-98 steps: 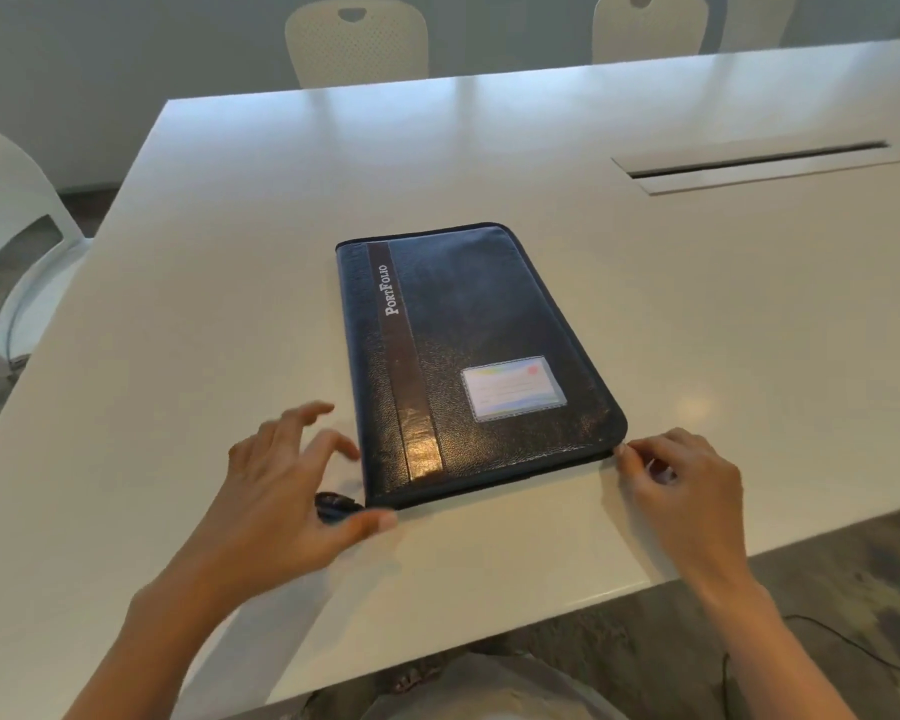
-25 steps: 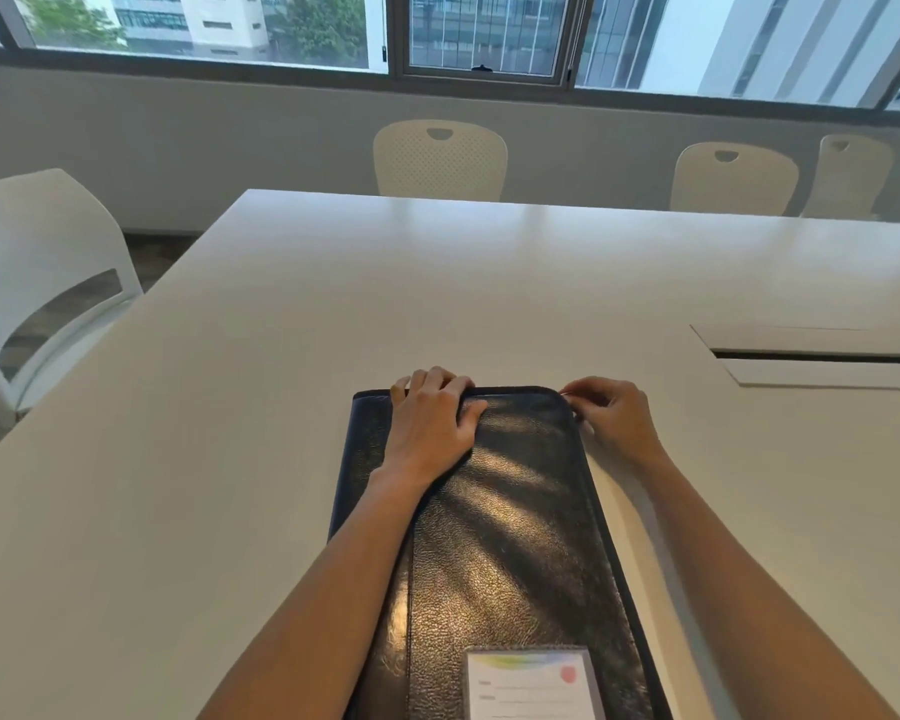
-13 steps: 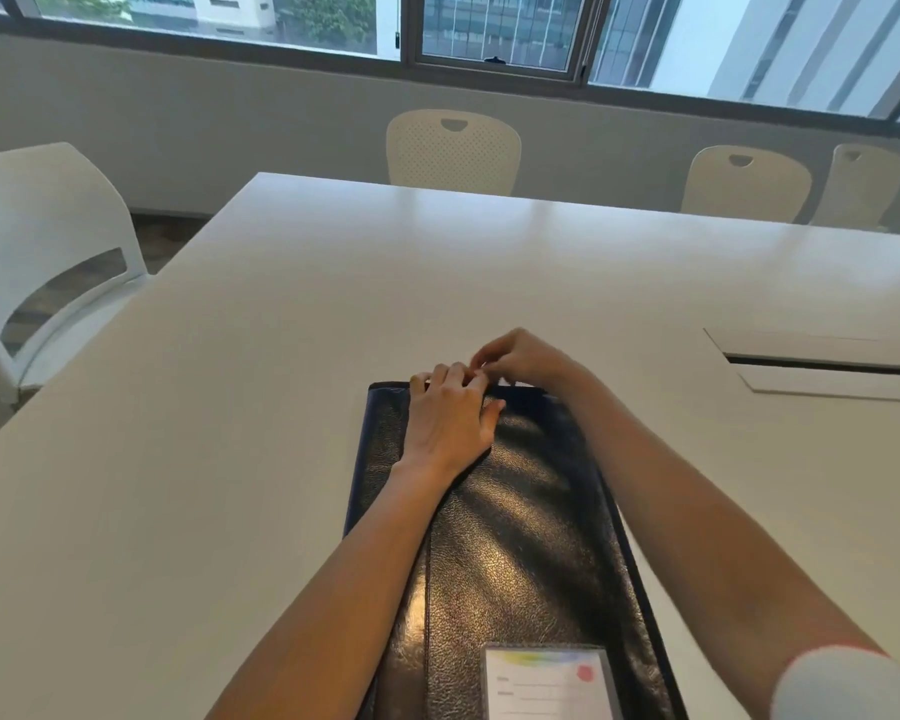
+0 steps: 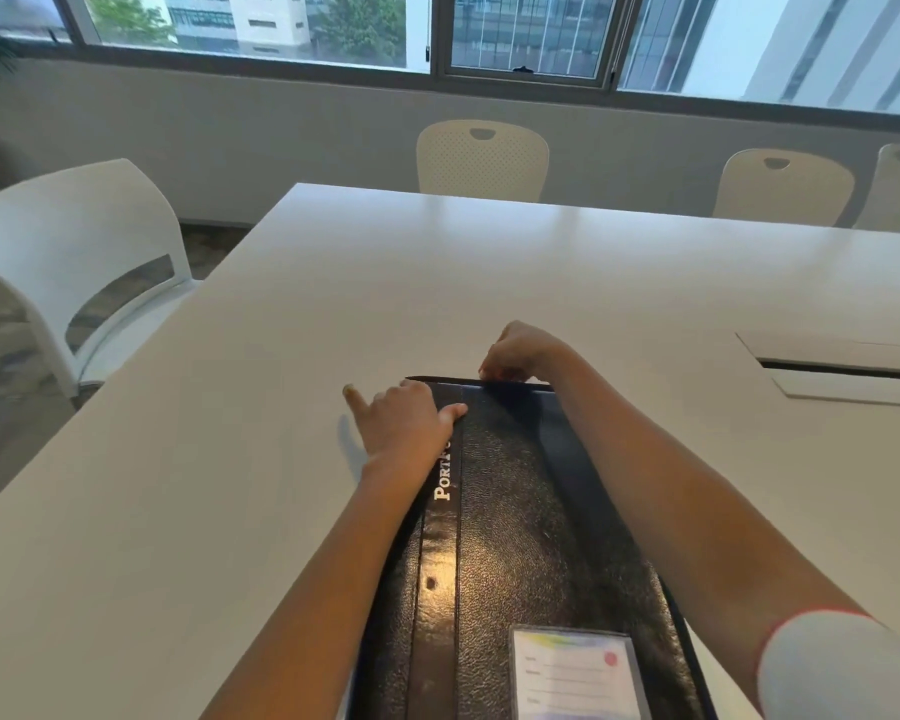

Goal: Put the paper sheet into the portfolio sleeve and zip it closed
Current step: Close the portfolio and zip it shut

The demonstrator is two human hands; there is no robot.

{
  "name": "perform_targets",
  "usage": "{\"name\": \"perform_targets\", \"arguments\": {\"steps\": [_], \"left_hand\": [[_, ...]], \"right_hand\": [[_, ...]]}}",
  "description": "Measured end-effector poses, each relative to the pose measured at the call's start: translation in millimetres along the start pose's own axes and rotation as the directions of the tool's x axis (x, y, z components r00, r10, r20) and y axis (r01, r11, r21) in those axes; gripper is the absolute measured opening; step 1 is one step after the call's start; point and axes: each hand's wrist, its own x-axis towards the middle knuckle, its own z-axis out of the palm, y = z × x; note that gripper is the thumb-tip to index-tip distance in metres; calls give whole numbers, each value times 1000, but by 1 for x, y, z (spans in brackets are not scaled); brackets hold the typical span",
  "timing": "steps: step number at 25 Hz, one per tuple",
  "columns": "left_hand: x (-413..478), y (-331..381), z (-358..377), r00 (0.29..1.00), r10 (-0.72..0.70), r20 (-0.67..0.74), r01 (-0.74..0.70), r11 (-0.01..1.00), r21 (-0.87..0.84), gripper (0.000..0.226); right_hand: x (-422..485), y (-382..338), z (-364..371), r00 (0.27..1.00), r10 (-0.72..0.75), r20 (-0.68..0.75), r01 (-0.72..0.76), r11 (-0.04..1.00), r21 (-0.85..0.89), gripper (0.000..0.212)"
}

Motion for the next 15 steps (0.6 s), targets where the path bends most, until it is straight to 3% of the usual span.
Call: {"name": "perform_targets", "arguments": {"steps": [9,11,15], "left_hand": [[-6,-6,8,995,64,-79,-69,996,-53,53],[-8,-7,12,995,69,-77,-71,997,-31,53],[-15,-4,24,996,72,-51,-71,997,19,56]], "right_hand": [[11,-69,73,987,-49,-154,52,999,15,20],[7,-66,80,977,-71,-203,78,997,25,11],[-18,-38,94,906,-247,-344,275,961,34,17]]}}
